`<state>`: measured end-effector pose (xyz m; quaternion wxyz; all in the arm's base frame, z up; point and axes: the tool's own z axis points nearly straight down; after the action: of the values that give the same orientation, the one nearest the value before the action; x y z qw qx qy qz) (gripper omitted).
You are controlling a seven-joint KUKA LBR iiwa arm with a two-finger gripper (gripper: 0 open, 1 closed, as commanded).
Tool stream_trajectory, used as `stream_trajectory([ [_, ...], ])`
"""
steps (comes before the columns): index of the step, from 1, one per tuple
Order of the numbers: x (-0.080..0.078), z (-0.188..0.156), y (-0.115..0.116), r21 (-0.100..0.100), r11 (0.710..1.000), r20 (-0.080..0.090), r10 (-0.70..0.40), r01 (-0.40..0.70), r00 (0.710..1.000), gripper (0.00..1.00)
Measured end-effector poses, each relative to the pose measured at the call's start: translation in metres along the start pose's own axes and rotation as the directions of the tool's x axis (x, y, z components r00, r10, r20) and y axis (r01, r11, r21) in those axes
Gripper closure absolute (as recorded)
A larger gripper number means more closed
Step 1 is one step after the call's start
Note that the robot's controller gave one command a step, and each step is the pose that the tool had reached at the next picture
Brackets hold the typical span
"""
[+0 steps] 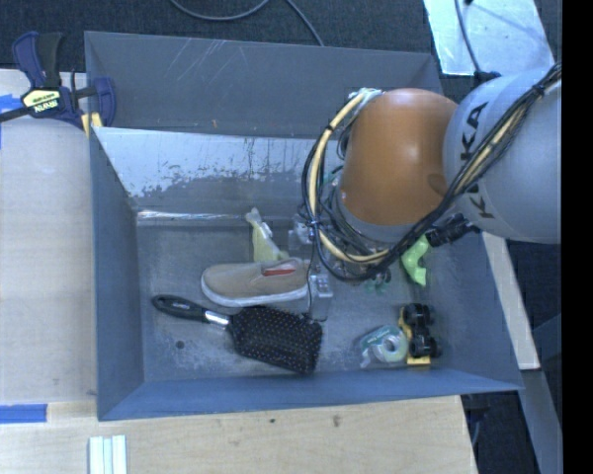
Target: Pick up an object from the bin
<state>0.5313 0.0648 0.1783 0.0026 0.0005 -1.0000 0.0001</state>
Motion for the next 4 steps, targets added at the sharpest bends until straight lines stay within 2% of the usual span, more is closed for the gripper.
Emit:
stream_trajectory([
  [1, -0.002, -0.004, 0.000, -0.001, 1.000, 0.008, 0.001, -0.001, 1.000, 0.00],
  [2, -0.004, 0.047, 0.001, -0.002, 0.998, 0.011, 0.057, -0.057, 0.998, 0.00],
  [3, -0.003, 0.090, 0.009, -0.001, 1.000, 0.011, 0.002, -0.002, 1.000, 0.00],
  [4, -0.003, 0.093, 0.022, -0.008, 0.968, 0.025, 0.251, -0.251, 0.968, 1.00],
])
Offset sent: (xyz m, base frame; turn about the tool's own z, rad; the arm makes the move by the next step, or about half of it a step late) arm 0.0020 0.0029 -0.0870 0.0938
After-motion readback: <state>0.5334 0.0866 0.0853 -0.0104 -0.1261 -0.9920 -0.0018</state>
